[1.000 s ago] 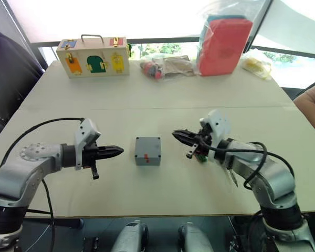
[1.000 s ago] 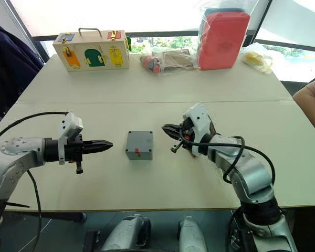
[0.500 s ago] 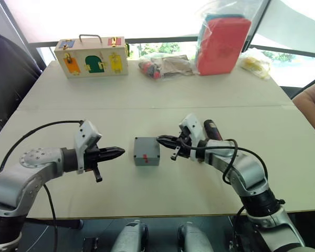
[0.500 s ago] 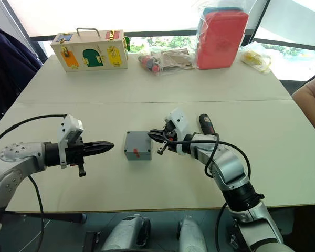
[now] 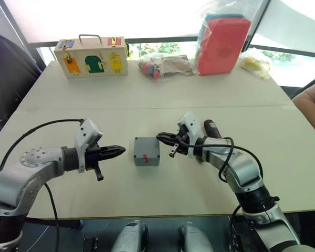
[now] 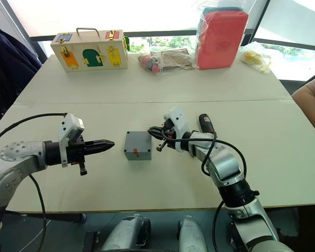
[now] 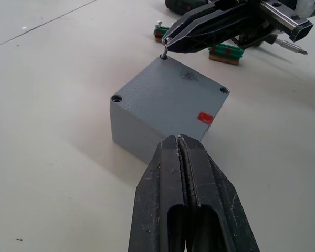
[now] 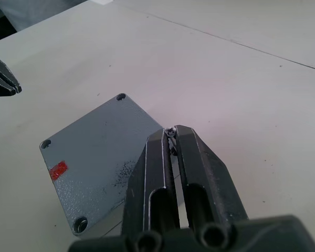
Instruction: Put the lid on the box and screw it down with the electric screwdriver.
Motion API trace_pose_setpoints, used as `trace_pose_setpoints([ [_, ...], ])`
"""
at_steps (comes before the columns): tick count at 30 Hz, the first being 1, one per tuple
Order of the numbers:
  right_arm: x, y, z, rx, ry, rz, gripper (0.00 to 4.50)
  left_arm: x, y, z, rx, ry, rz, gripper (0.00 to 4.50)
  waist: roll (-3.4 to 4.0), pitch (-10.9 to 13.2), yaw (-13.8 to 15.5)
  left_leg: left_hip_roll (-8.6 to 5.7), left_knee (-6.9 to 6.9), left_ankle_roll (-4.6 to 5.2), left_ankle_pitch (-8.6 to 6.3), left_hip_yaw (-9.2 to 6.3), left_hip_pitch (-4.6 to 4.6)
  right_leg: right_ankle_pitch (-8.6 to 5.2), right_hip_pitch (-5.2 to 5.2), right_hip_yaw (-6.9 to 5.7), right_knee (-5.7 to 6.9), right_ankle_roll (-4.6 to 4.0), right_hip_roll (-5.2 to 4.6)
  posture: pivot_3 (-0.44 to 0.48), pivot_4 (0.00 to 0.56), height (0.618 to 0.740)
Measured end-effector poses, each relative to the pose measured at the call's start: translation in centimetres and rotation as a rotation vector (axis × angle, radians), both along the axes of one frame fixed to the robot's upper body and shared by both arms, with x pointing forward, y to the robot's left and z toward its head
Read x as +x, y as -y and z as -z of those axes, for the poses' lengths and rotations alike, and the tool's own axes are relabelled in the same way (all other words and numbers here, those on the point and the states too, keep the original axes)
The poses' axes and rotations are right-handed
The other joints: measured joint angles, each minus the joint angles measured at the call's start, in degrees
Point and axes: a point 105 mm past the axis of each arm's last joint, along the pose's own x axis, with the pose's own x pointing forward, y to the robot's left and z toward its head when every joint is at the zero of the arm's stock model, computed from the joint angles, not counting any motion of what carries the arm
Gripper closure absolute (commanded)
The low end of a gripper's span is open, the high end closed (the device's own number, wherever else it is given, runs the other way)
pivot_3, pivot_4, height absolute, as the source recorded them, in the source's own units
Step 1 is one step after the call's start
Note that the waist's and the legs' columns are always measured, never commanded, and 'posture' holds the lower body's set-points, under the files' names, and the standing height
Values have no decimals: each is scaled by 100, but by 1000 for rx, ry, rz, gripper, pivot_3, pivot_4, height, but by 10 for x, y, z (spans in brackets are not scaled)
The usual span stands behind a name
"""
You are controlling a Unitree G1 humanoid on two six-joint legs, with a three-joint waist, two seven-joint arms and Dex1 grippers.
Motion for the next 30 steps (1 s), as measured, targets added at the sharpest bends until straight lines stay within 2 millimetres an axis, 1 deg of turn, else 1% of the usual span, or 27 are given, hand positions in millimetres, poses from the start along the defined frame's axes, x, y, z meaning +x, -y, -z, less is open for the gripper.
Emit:
trace_pose_setpoints([
  [9, 0, 1, 1, -3, -7, 2, 4351, 1, 1, 0, -8, 4, -7, 4500, 1, 0, 0, 0, 0, 0, 0, 0, 0, 0, 0, 0, 0, 0, 0, 0, 150, 740],
  [15, 1, 2, 7, -11, -38, 9, 4351, 2, 2, -1, -10, 6, -6, 4500, 1, 1, 0, 0, 0, 0, 0, 0, 0, 0, 0, 1, 0, 0, -1, 0, 150, 740],
  [19, 3, 4, 8, -18, -41, 17, 3322, 1, 2, -1, -13, 4, -4, 4500, 1, 1, 1, 0, 0, 0, 0, 0, 0, 0, 0, 1, 0, 0, -1, 0, 150, 740],
  [21, 3, 4, 8, -18, -44, 19, 2294, 1, 3, -1, -17, 2, -2, 4500, 1, 1, -1, 0, 0, 0, 0, 0, 0, 0, 0, 1, 0, 0, -1, 0, 150, 740],
  [23, 4, 6, 8, -19, -48, 26, 1571, 1, 3, -1, -21, 1, 1, 4500, 1, 1, -2, 0, -1, 0, 0, 0, 0, 0, 0, 1, 0, 0, -1, 0, 150, 740],
  [24, 4, 7, 8, -18, -52, 30, 1286, 0, 4, -1, -24, 0, 4, 4500, 1, 1, -2, 0, -1, 0, 0, 0, 0, 0, 0, 1, 0, -1, -1, 0, 150, 740],
  [27, 4, 11, 7, -14, -71, 41, 1286, 0, 5, -3, -32, 3, 9, 4500, 3, 2, 5, 0, -1, 0, 0, 0, 0, 0, 0, 1, 0, -1, -2, 0, 150, 740],
  [30, 3, 21, -2, 10, -94, 68, 1286, 4, 11, -12, -53, 34, 31, 4500, 4, 5, 31, -1, 0, 0, 0, 0, 0, 0, 1, 0, -1, -1, -2, 0, 150, 740],
])
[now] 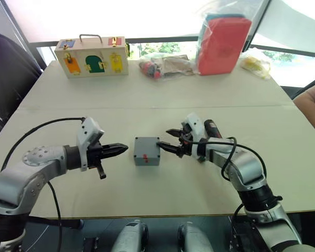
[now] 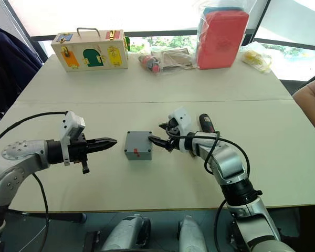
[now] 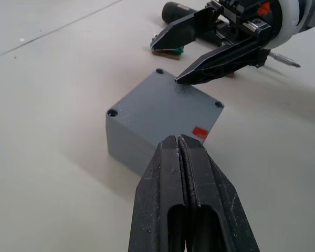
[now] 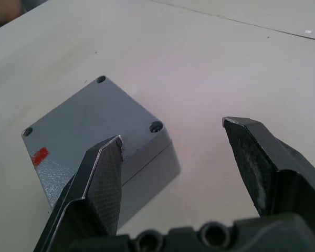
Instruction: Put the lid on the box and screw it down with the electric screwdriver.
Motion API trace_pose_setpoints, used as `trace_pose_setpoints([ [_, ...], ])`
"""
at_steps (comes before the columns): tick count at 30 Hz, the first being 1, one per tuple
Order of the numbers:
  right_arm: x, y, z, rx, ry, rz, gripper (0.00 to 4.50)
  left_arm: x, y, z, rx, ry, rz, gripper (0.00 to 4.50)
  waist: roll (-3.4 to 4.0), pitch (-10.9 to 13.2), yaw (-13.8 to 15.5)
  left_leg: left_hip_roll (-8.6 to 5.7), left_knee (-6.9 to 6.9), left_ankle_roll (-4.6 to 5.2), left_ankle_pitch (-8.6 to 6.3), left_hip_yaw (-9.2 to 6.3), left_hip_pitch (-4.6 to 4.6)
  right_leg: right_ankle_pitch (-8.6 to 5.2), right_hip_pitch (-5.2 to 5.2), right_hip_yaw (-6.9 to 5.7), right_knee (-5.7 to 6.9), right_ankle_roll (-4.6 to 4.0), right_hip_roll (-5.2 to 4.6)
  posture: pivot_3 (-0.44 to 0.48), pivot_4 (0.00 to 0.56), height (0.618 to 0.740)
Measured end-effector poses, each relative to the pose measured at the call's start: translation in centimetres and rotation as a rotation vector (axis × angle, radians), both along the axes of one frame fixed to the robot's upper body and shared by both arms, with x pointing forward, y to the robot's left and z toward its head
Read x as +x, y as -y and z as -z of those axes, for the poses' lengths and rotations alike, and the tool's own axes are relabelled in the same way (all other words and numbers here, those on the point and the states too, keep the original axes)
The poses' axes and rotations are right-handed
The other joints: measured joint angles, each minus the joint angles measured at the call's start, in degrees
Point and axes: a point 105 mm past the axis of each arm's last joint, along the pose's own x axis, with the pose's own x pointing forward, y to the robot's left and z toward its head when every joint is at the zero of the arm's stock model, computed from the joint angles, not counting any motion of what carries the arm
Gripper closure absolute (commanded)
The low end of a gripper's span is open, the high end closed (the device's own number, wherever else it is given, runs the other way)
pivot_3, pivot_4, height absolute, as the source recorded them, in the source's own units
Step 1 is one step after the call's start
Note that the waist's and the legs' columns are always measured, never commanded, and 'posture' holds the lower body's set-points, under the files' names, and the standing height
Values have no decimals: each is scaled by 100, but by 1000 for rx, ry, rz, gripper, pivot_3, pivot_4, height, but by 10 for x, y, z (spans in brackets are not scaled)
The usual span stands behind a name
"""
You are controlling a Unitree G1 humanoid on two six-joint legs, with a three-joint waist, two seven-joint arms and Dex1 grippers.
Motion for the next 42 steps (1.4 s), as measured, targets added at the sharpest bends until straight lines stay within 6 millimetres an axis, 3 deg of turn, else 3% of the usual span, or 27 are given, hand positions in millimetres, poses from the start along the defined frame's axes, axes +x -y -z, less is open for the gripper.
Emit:
trace_pose_setpoints([
  [5, 9, 49, -53, 7, -4, 166, 51, 0, 16, -11, -8, 36, 93, 4500, 4, 8, -9, 0, -6, 1, -1, 1, -1, 2, 2, 0, -10, -4, -3, 0, 150, 740],
  [9, 16, 84, -64, -49, -138, 333, 51, -4, 37, -16, 4, 69, 217, 4500, 7, 10, -10, 2, -14, -9, 7, 2, -25, 1, -8, 1, -10, -25, -4, 0, 150, 740],
  [15, 2, 130, -60, -274, -407, 443, 51, -6, 60, -21, 53, 162, 363, 4500, 16, 16, -24, 5, -13, 3, 3, 6, -59, 3, -19, -5, -43, -28, -4, 0, 150, 740],
  [20, -2, 145, -29, -320, -618, 457, 51, -5, 72, -15, 56, 180, 407, 4500, 23, 25, -80, 5, 7, 11, -1, 11, -80, 13, -28, -6, -44, -10, -2, 0, 150, 740],
  [28, -3, 140, -22, -386, -727, 416, 51, -6, 76, -5, 65, 178, 412, 4500, 22, 32, -145, 5, 16, 13, -1, 11, -80, 16, -26, -8, -38, -5, 0, 0, 150, 740],
  [35, -3, 137, 5, -481, -817, 403, 51, -6, 79, -3, 48, 179, 387, 4500, 21, 32, -138, 4, 22, 14, -1, 11, -82, 19, -27, -10, -34, 0, 4, 0, 150, 740],
  [38, 3, 140, 7, -512, -798, 399, 583, -9, 80, 0, 40, 167, 370, 4500, 19, 30, -140, 3, 26, 14, -1, 10, -77, 21, -20, -15, -33, 4, 8, 0, 150, 740],
  [42, 9, 147, 12, -585, -769, 388, 1741, -14, 82, 2, 26, 152, 350, 4500, 1, 20, -141, 2, 34, 16, -3, 9, -61, 23, -1, -15, -35, 5, 9, 0, 150, 740],
])
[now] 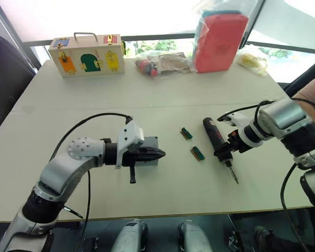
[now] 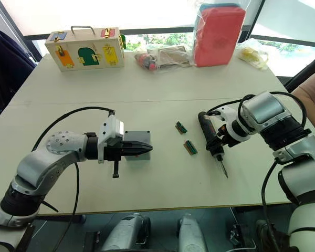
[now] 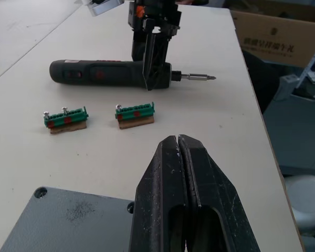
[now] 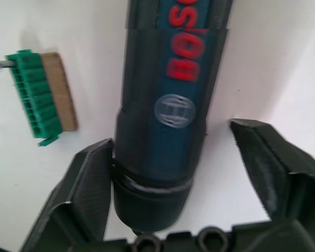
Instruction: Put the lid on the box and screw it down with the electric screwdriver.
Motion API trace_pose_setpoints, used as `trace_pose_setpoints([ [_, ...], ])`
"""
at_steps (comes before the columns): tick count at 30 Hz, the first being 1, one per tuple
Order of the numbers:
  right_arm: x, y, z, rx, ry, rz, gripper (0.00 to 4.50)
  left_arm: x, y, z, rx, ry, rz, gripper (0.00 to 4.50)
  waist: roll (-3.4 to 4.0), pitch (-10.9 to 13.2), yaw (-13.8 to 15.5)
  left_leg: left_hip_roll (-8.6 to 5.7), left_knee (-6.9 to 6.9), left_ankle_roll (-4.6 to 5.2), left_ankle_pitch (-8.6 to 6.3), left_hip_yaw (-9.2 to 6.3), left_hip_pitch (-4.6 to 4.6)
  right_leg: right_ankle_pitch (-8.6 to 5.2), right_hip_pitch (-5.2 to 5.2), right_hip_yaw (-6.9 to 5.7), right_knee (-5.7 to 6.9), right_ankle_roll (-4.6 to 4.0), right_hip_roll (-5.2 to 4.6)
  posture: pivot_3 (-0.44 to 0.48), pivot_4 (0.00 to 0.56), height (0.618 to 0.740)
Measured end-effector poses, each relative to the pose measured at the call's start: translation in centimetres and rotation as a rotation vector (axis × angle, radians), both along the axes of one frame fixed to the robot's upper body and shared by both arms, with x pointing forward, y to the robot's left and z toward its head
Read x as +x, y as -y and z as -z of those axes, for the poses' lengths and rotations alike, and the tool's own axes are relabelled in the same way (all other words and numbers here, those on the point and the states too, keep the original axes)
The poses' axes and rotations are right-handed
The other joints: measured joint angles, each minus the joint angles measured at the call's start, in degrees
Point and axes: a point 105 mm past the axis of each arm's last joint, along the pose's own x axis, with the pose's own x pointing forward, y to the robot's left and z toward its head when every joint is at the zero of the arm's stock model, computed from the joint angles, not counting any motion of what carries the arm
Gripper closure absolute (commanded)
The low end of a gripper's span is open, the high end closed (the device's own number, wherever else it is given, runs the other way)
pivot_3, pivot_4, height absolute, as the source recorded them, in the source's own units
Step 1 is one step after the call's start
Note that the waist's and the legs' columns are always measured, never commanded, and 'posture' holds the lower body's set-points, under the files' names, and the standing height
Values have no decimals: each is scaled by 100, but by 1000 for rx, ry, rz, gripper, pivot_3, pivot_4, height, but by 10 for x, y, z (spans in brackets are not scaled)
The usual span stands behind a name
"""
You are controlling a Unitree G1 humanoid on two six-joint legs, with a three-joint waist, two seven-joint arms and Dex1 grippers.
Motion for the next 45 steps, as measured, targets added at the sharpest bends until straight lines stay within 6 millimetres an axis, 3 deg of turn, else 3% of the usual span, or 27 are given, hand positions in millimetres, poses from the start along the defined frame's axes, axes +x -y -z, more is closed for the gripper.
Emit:
trace_pose_setpoints([
  [3, 2, 4, 2, -28, -2, -31, 2734, -2, 3, 4, -21, -30, -18, 4500, -13, -8, 6, -1, 0, 3, -2, -1, 8, 0, 7, 0, 0, 0, 1, 0, 150, 740],
  [7, 5, 4, 2, -19, -10, -35, 2781, 0, -4, 6, -23, -43, -52, 4500, -17, -10, 3, -1, 0, 1, -2, -1, 10, 0, 7, 0, 0, 0, 0, 0, 150, 740],
  [11, 23, 12, -6, 33, 54, 92, 2781, 12, -23, 6, -16, -48, -126, 4500, -11, -5, -2, -6, 0, -4, 2, 3, 9, 6, 0, 7, 1, -9, -1, 0, 150, 740],
  [14, 42, 20, -38, 77, 210, 191, 2781, 21, -44, 3, -12, -51, -189, 4500, 28, 18, 13, -13, -4, -47, 27, 14, -51, 8, -85, 20, 38, -5, -5, 0, 150, 740],
  [17, 53, 7, -82, 226, 411, 207, 2781, 26, -59, -2, -25, -63, -223, 4500, 31, 20, 11, 2, -9, -75, 46, 12, -119, 5, -158, 14, 69, -6, 4, 0, 150, 740],
  [21, 56, -49, -150, 650, 888, 94, 2781, 28, -71, -6, 1, -100, -208, 4500, 28, 19, -36, 21, -16, -92, 57, 14, -119, 6, -162, 14, 73, -6, 27, 0, 150, 740],
  [24, 26, -81, -183, 903, 1159, 23, 2781, 29, -74, -11, 15, -106, -188, 4500, 33, 22, 11, 16, -6, -94, 64, 7, -112, 6, -153, 13, 83, -7, 29, 0, 150, 740],
  [26, 9, -91, -184, 975, 1199, 3, 2781, 29, -77, -7, 31, -134, -191, 4500, 24, 16, 55, 10, 1, -80, 66, 0, -106, 7, -137, 9, 82, -8, 26, 0, 150, 740],
  [28, -5, -107, -172, 1072, 1180, -15, 2781, 29, -77, -4, 41, -156, -188, 4500, 24, 16, 70, 6, 2, -71, 60, 2, -87, 7, -118, 13, 81, -8, 24, 0, 150, 740],
  [34, -23, -148, -131, 1058, 1109, -171, 2781, 33, -69, -4, 82, -136, -178, 4500, 27, 18, 66, 3, 0, -70, 61, 3, -85, 7, -121, 15, 83, -8, 27, 0, 150, 740],
  [39, -30, -163, -121, 1046, 1133, -240, 2781, 38, -58, -2, 97, -116, -174, 4500, 26, 18, 0, 3, 0, -71, 62, 3, -84, 6, -120, 15, 84, -7, 28, 0, 150, 740],
  [45, -23, -174, -103, 992, 1143, -248, 2781, 46, -47, 21, 181, -108, -158, 4500, 26, 18, -22, 5, 0, -73, 63, 3, -82, 6, -120, 15, 89, -7, 33, 0, 150, 740],
])
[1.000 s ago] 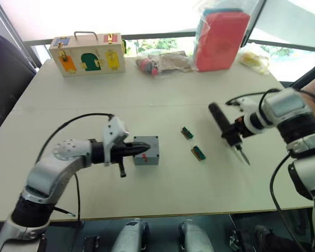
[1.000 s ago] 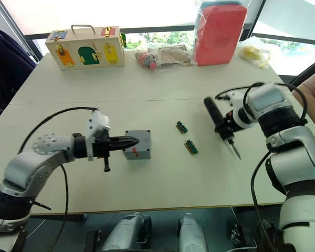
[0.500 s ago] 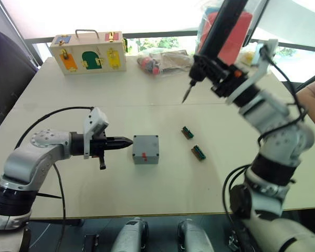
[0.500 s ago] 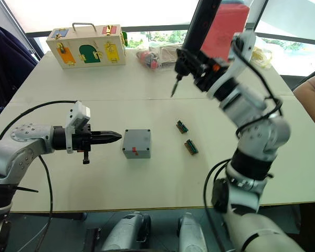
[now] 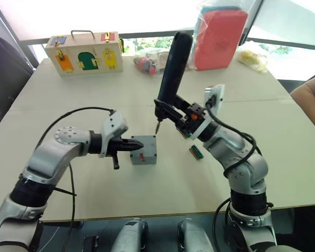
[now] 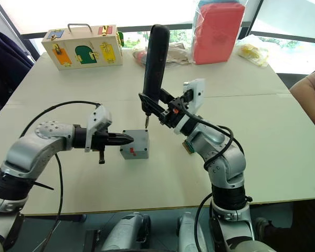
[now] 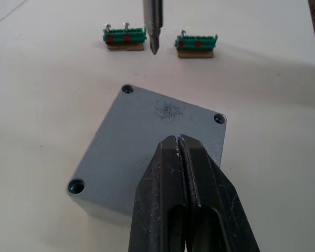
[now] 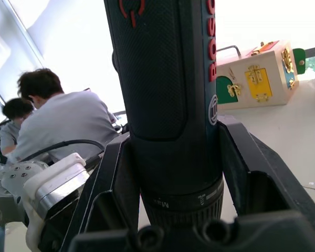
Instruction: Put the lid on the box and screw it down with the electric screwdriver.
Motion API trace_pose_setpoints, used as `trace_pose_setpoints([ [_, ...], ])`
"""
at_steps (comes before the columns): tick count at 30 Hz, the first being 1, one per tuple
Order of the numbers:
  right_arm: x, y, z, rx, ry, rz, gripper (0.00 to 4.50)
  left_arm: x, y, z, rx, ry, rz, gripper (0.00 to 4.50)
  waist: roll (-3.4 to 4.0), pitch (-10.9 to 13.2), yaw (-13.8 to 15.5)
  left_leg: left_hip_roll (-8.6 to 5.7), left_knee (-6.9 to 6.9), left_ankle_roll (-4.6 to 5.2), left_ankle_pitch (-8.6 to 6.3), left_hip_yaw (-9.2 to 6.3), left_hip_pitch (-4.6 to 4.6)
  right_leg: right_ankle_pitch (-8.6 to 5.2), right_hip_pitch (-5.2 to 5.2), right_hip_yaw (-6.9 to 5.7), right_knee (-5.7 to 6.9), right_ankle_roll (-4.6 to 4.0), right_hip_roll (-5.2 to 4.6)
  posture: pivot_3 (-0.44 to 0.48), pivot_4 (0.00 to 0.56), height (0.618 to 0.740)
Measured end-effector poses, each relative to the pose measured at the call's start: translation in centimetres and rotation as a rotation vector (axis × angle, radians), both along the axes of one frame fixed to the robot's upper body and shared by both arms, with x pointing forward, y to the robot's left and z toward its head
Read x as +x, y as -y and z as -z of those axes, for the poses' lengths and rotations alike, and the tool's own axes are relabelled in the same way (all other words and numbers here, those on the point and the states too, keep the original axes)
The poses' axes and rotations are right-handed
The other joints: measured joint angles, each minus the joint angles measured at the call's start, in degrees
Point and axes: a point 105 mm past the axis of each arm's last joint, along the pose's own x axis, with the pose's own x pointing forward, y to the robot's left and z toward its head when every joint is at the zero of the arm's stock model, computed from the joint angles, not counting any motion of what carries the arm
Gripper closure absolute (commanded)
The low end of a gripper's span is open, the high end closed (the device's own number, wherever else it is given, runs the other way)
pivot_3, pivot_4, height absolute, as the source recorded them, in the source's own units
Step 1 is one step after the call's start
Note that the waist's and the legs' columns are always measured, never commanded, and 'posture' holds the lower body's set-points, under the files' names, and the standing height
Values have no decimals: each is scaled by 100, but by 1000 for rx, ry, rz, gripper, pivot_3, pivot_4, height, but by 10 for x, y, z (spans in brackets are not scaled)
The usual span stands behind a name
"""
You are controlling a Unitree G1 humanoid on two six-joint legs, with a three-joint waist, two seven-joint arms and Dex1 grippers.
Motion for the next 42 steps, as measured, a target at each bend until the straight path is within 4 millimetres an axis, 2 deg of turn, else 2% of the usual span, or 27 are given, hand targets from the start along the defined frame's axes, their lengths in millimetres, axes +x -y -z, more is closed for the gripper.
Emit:
trace_pose_setpoints([
  [10, 10, -3, 23, -51, 2, 35, 2781, 7, 1, 0, 0, 32, -4, 4500, -1, -1, 14, 1, 2, 0, 0, -1, 1, 0, 2, 0, 0, 0, 0, 0, 150, 740],
  [22, 12, -12, 28, -67, 54, 46, 2781, 4, 0, 2, 2, 18, -11, 4500, -2, -2, 9, 1, 0, 0, 0, 0, 28, 0, 23, 4, 0, 0, 0, 0, 150, 740],
  [27, 10, -20, 34, -112, 74, 41, 2781, 3, -1, 5, 1, 10, -17, 4500, -3, -10, 5, 2, -8, 0, -1, 5, 66, -3, 52, 7, -7, -1, 0, 0, 150, 740],
  [32, 12, -18, 42, -104, 45, 62, 2781, 2, -2, 9, 1, 1, -30, 4500, -7, -60, 3, 3, -16, 3, -3, 6, 90, -4, 75, 9, -9, -1, 0, 0, 150, 740],
  [36, 13, -17, 48, -99, 25, 72, 2781, 0, -1, 14, -4, -14, -42, 4500, -8, -79, 4, 3, -28, 53, -38, 6, 177, -27, 147, 8, -22, -4, -2, 0, 150, 740],
  [42, 15, -16, 51, -97, 22, 76, 2781, -1, 1, 17, -10, -22, -51, 4500, -7, -114, 6, 3, -29, 51, -39, 5, 180, -29, 145, 9, -21, -5, -3, 0, 150, 740],
])
